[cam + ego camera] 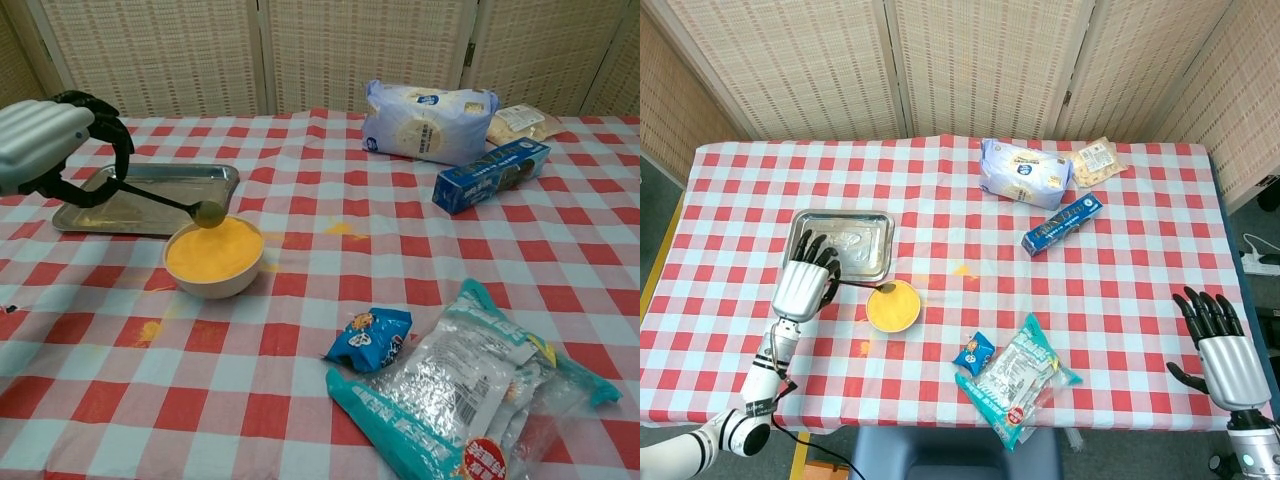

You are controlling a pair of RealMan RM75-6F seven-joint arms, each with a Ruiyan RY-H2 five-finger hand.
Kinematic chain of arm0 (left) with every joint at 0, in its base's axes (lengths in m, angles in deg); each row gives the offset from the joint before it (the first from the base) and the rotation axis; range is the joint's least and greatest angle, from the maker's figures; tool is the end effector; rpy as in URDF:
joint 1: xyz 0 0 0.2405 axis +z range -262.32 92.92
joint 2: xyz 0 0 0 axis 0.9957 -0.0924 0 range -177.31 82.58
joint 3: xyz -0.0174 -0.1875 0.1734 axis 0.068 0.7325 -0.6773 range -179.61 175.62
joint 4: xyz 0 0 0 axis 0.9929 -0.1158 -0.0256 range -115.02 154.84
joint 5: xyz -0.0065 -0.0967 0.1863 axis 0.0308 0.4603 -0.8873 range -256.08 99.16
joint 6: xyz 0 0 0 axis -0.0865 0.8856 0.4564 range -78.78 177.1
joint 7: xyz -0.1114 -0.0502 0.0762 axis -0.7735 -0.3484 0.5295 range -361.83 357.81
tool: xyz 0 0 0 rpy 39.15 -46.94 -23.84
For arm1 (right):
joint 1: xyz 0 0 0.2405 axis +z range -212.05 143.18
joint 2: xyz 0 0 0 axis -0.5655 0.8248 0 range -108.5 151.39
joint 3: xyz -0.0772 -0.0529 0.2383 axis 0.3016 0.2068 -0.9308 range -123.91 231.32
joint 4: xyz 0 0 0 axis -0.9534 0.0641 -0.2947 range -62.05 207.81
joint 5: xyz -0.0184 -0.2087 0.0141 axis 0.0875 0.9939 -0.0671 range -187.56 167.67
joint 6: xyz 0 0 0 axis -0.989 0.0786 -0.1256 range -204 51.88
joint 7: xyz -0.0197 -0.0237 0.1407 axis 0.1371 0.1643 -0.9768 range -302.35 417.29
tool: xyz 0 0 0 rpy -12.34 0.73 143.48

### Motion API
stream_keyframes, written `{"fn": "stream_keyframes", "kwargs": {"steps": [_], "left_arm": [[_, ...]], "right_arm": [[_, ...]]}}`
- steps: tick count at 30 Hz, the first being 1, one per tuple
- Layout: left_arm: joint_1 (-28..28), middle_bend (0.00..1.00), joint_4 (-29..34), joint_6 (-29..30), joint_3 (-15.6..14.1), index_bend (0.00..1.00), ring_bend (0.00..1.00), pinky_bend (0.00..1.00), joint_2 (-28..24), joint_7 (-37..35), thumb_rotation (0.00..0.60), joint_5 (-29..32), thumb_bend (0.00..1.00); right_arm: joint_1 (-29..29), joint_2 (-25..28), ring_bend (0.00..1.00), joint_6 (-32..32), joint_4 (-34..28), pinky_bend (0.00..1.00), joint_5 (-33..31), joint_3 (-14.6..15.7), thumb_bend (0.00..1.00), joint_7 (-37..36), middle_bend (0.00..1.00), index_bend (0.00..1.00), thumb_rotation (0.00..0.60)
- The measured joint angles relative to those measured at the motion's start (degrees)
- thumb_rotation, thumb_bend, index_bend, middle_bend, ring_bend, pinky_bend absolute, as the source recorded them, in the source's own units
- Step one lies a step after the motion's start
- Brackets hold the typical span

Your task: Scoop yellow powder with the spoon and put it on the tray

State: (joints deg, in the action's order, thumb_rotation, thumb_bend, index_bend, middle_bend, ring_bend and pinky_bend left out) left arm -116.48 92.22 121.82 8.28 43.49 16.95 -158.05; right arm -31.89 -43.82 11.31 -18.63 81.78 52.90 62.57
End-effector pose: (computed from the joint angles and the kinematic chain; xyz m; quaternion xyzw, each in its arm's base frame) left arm -0.2084 0.3346 0.0296 -0.6863 -0.2472 -0.4102 0.5474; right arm -0.3062 -0.1605 0.1487 0.6304 -0.3510 0.3724 0.5837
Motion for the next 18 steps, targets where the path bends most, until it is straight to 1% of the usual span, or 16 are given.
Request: {"fn": "stream_keyframes", "kwargs": {"steps": [7,11,14,18], "left_arm": [[1.21,0.31,8.13,0.09,-0.95,0.88,0.1,0.04,-3.56,1.02,0.6,0.21,0.62],[1.56,0.31,11.69,-1.53,-0.54,0.88,0.1,0.04,-5.7,0.37,0.6,2.88,0.62],[1.7,0.31,11.92,-1.59,0.84,0.88,0.1,0.05,-6.48,0.0,0.6,4.67,0.62],[1.62,0.31,10.28,-0.75,2.96,0.88,0.1,0.05,-6.77,-1.81,0.6,5.8,0.62]], "right_arm": [[-0.52,0.14,0.0,1.44,-0.04,0.0,1.19,0.28,0.05,-0.6,0.0,0.0,0.6],[-0.73,0.33,0.0,1.77,-0.05,0.0,1.62,0.51,0.05,-0.91,0.0,0.0,0.6],[-0.87,0.42,0.0,2.08,-0.14,0.0,1.44,0.37,0.05,-1.11,0.0,0.0,0.6],[-1.08,0.38,0.0,2.39,-0.16,0.0,0.77,-0.01,0.05,-0.98,0.0,0.0,0.6]]}}
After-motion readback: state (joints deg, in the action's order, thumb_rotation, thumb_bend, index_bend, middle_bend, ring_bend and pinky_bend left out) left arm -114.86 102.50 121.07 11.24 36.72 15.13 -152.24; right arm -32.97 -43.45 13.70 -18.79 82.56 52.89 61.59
